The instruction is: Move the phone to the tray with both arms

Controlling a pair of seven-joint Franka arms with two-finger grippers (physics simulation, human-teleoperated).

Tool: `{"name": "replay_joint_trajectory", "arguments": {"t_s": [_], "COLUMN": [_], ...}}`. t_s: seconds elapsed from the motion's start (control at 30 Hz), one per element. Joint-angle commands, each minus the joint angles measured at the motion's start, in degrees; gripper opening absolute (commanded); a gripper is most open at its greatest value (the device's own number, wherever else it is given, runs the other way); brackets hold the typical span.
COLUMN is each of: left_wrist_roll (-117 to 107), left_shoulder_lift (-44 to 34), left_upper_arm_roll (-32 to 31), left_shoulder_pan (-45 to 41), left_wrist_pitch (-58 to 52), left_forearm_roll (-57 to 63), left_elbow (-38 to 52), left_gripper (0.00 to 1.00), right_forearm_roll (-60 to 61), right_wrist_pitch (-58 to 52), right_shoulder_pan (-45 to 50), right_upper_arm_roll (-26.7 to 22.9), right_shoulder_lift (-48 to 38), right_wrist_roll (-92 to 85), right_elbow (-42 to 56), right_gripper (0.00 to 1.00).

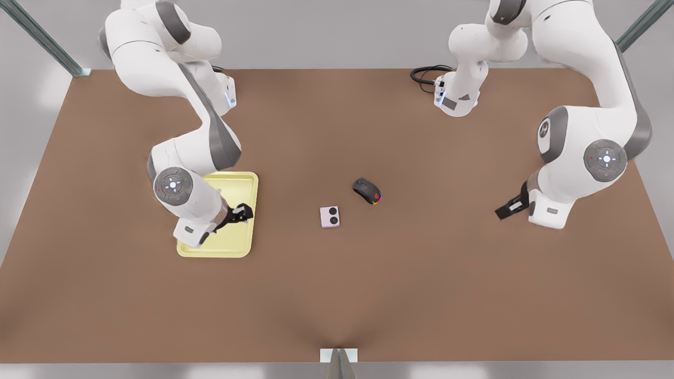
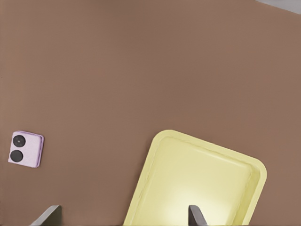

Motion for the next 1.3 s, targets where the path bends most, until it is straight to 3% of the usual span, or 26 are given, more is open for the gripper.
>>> {"name": "replay_joint_trajectory", "arguments": {"t_s": [0.0, 0.07, 0.27, 0.43, 0.67, 0.87, 1.27], "left_wrist_roll": [38.4, 38.57, 38.83, 39.27, 39.36, 39.36, 39.36], "left_shoulder_lift": [-0.01, 1.67, 3.34, 4.22, 5.01, 5.36, 5.36], "left_upper_arm_roll": [-0.21, -0.48, -0.48, -0.48, -0.48, -1.09, -1.71], "left_shoulder_pan": [-0.17, -0.34, -0.43, -0.43, -0.43, -0.52, -0.52], "left_wrist_pitch": [-12.32, -15.14, -15.14, -15.14, -14.88, -14.53, -14.44], "left_forearm_roll": [0.1, -0.61, -1.14, -1.05, -1.14, -1.14, -1.32], "left_elbow": [0.13, 6.64, 6.55, 6.55, 6.55, 6.64, 6.64], "left_gripper": [1.0, 1.0, 1.0, 1.0, 1.0, 1.0, 1.0], "right_forearm_roll": [-2.94, -4.0, -6.64, -6.64, -6.02, -9.1, -8.66], "right_wrist_pitch": [9.02, 11.83, 17.47, 21.07, 28.63, 23.45, 26.96], "right_shoulder_pan": [3.81, 5.84, 17.0, 21.05, 20.17, 20.79, 20.96], "right_upper_arm_roll": [-0.04, -0.04, -0.84, -0.75, -1.1, -1.98, -0.57], "right_shoulder_lift": [3.34, 6.68, 13.9, 17.41, 21.45, 21.72, 22.07], "right_wrist_roll": [14.59, 23.99, 48.26, 56.0, 52.22, 39.83, 31.48], "right_elbow": [0.09, 0.44, 3.87, 3.34, 1.76, 1.14, -3.07], "right_gripper": [1.0, 1.0, 1.0, 1.0, 1.0, 1.0, 1.0]}}
